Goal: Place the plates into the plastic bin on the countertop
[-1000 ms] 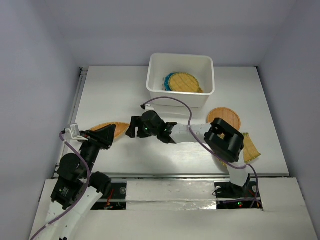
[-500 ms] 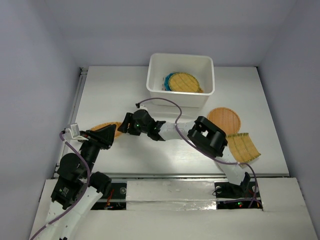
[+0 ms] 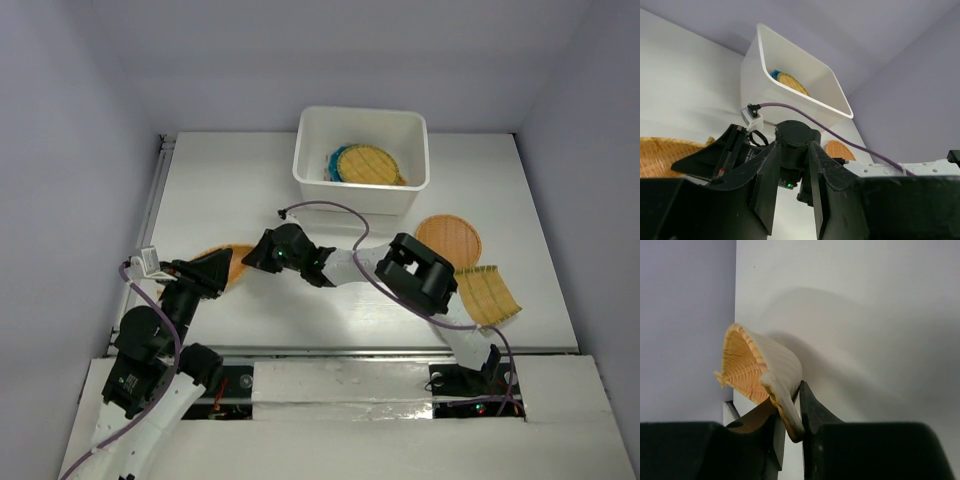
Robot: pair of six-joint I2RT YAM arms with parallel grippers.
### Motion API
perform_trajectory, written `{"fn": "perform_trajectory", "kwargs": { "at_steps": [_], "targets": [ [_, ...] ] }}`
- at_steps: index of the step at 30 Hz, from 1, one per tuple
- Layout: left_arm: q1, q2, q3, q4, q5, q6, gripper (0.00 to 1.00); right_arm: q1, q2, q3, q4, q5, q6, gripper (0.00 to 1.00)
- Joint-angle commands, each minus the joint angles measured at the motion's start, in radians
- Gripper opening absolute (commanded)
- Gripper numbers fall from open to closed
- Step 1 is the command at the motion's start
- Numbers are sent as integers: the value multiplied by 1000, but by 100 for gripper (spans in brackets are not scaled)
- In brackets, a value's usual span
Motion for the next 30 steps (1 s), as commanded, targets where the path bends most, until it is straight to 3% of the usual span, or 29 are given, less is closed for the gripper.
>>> {"fn": "perform_trajectory", "kwargs": {
  "at_steps": [1,8,14,18,24,30],
  "targets": [
    [14,1,-2,39,4,2,26,3,-113,-74,112,42,-6,0],
    [14,-39,-1,30,-25,-4,27,-10,-413,-263,164,192,-100,0],
    [14,-73,-2,19,-58,-18,30,-148,-729,-432,195,198,-144,0],
    [23,-79,-4,17,-64,-23,38,-251,-879,-477,119,245,-192,0],
    [23,-79,-4,19,-58,-23,42,-464,-964,-475,1,258,-250,0],
    [23,-42,-1,20,-44,-19,44,-622,-875,-420,-101,198,-293,0]
  ]
}}
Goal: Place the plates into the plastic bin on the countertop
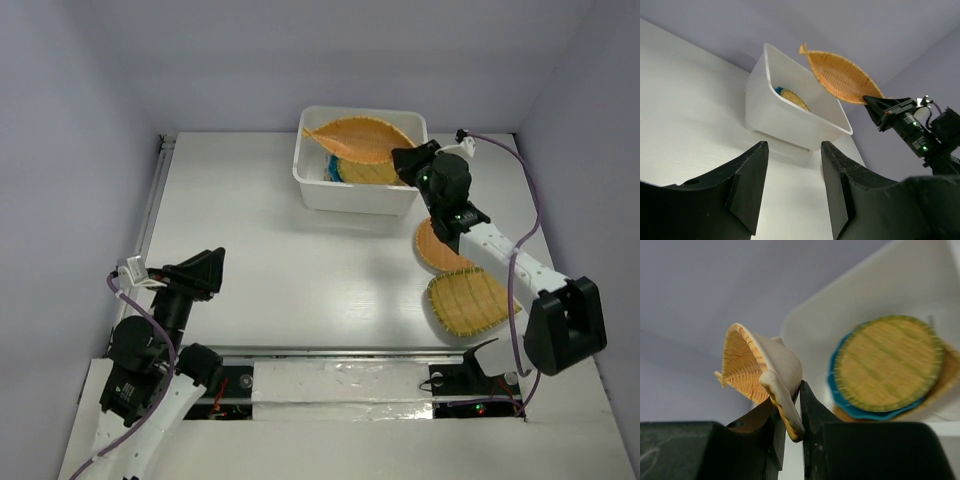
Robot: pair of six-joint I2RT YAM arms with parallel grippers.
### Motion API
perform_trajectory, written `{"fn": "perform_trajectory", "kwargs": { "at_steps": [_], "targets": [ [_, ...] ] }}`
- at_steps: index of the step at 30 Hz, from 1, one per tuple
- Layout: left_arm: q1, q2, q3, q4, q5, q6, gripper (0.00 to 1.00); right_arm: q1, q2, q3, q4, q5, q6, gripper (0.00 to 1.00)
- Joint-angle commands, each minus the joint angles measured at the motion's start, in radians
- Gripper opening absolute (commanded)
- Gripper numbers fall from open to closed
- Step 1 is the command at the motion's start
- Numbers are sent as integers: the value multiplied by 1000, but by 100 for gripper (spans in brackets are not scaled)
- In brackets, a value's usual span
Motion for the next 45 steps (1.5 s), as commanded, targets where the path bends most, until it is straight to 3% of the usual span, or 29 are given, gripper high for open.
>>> {"fn": "perform_trajectory", "kwargs": {
  "at_steps": [1,6,11,14,15,18,22,28,35,38,39,40,45],
  "targets": [
    [4,24,-1,24,15,-2,44,-64,70,59,-60,-56,-40,0],
    [4,24,-4,28,21,-1,44,-123,239,128,-65,-218,-29,0],
    [4,34,-4,30,24,1,44,-135,299,174,-89,-226,-20,0],
    [14,39,-4,34,32,2,44,-135,307,180,-97,-217,-26,19],
    [14,41,-5,38,35,2,44,-135,308,185,-103,-219,-34,32],
    [37,47,-8,45,52,5,44,-135,313,208,-143,-211,-49,53],
    [48,61,-8,50,67,10,44,-135,301,228,-180,-179,-72,64],
    [57,71,-5,48,69,16,44,-135,206,196,-206,-142,-106,65],
    [67,96,-5,54,66,18,42,-135,-1,70,-208,-140,-149,59],
    [67,137,-7,70,87,25,35,-135,-113,-2,-189,-166,-158,30],
    [67,149,-7,76,95,27,29,-135,-145,-19,-185,-176,-163,8],
    [67,160,-8,97,115,30,25,-135,-179,-37,-179,-202,-166,2],
    [67,240,-53,227,182,-24,4,-135,-424,-148,-171,-269,-213,0]
  ]
}}
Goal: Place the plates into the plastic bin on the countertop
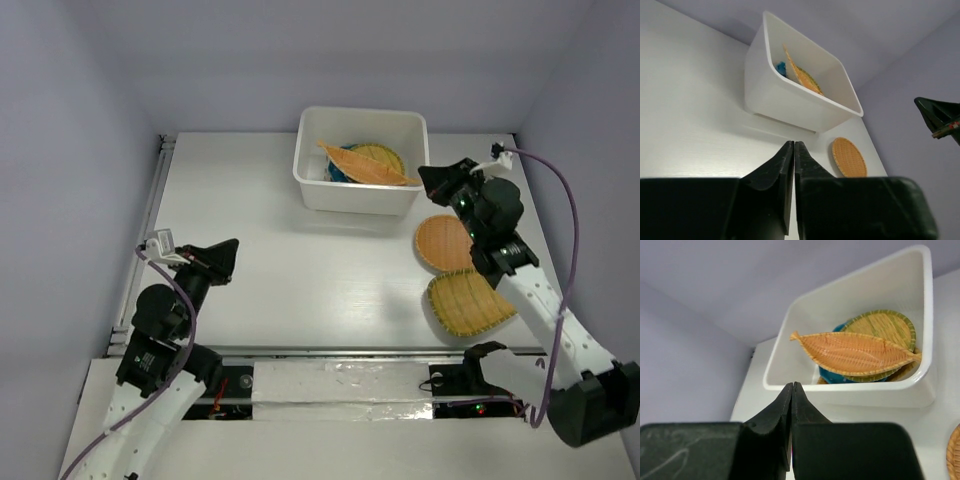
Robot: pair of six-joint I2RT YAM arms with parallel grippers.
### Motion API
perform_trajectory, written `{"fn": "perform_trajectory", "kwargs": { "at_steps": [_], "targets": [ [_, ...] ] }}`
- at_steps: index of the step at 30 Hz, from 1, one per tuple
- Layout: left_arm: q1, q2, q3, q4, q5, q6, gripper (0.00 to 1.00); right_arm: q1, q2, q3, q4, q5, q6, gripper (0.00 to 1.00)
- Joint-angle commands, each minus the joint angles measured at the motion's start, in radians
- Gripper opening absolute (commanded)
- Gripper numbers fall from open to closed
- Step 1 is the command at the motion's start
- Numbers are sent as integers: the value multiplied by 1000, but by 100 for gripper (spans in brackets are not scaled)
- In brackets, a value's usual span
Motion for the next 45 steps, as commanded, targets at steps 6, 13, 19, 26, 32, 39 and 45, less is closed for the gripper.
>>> {"fn": "perform_trajectory", "kwargs": {
  "at_steps": [6,13,19,26,32,39,45],
  "targets": [
    [-44,325,-101,427,245,-135,0,1,-340,-80,-99,43,-133,0],
    [-404,739,79,491,-58,-51,0,1,-460,-77,-168,103,-195,0],
    [-521,1130,291,528,-63,-25,9,1,-456,-109,-152,109,-193,3],
    [-534,1466,488,594,58,-64,40,1,-498,-144,-122,138,-189,15],
    [-534,1674,626,629,101,-144,44,1,-506,-156,-116,146,-172,23],
    [-543,1847,744,649,113,-227,53,1,-507,-163,-111,129,-161,24],
    [-552,1959,851,636,92,-284,57,1,-510,-166,-108,121,-157,24]
  ]
}}
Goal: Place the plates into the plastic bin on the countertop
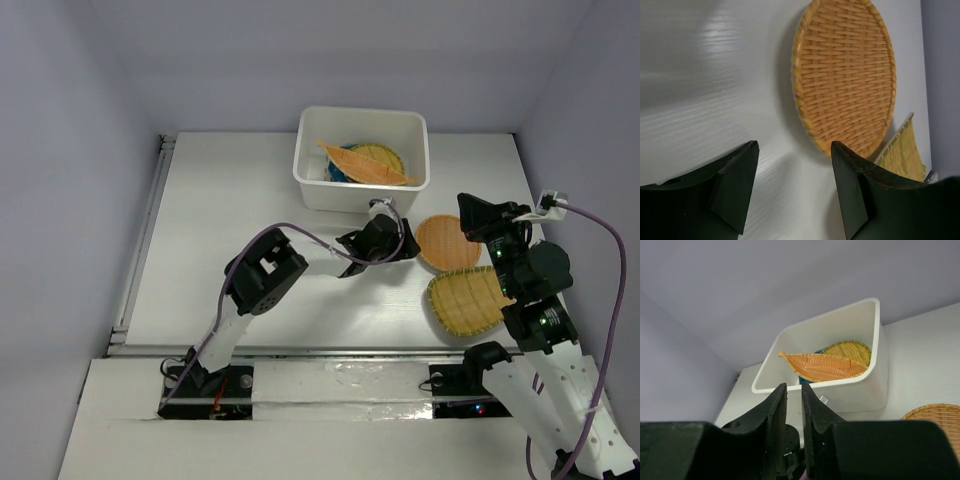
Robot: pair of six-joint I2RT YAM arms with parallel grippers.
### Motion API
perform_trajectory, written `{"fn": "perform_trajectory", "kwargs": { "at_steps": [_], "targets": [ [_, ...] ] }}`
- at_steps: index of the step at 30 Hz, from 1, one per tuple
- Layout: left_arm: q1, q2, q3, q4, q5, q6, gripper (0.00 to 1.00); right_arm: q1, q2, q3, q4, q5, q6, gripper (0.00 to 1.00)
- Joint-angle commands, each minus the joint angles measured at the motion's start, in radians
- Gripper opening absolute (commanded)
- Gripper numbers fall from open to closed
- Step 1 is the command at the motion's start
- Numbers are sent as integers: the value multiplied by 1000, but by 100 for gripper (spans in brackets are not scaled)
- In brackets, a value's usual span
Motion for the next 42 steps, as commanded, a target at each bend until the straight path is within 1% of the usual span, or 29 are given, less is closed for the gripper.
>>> {"fn": "perform_trajectory", "kwargs": {
  "at_steps": [1,5,12,17,19,21,22,24,25,26,27,28,30,31,34,37,38,40,42],
  "targets": [
    [-13,29,83,31,-6,-52,57,1,-10,-3,49,-10,3,24],
    [-13,98,133,15,-4,-75,55,1,-12,-6,50,-4,4,24],
    [-13,161,179,27,16,-116,50,1,-12,-6,50,1,6,24],
    [-13,191,192,69,11,-144,41,1,-9,-9,55,-2,8,24],
    [-13,193,169,98,7,-167,35,1,-9,-11,55,-1,9,24],
    [-13,190,151,145,-3,-196,31,1,-10,-12,55,2,11,24],
    [-13,185,126,164,-9,-207,26,1,-15,-12,55,4,11,24],
    [-4,173,98,219,-21,-225,19,1,-18,-12,53,5,11,24],
    [-4,167,74,231,-36,-237,10,1,-18,-12,55,4,11,24],
    [5,153,62,256,-44,-244,6,1,-17,-14,53,1,11,24],
    [5,144,17,299,-62,-256,0,1,-12,-14,55,-1,12,24],
    [5,130,-9,299,-73,-257,0,1,-12,-15,56,-4,12,24],
    [5,89,-61,368,-98,-264,0,1,-7,-19,61,-9,12,24],
    [5,75,-119,433,-119,-265,0,1,-4,-19,61,-10,12,24],
    [14,12,-210,524,-168,-279,0,1,3,-20,66,-12,9,23],
    [14,-58,-360,627,-225,-283,0,1,10,-23,69,-12,6,23],
    [14,-99,-388,676,-240,-280,0,1,10,-23,70,-15,6,23],
    [14,-144,-464,716,-278,-253,0,1,14,-25,75,-16,4,23],
    [14,-213,-504,762,-288,-213,0,1,14,-26,79,-19,4,22]
  ]
}}
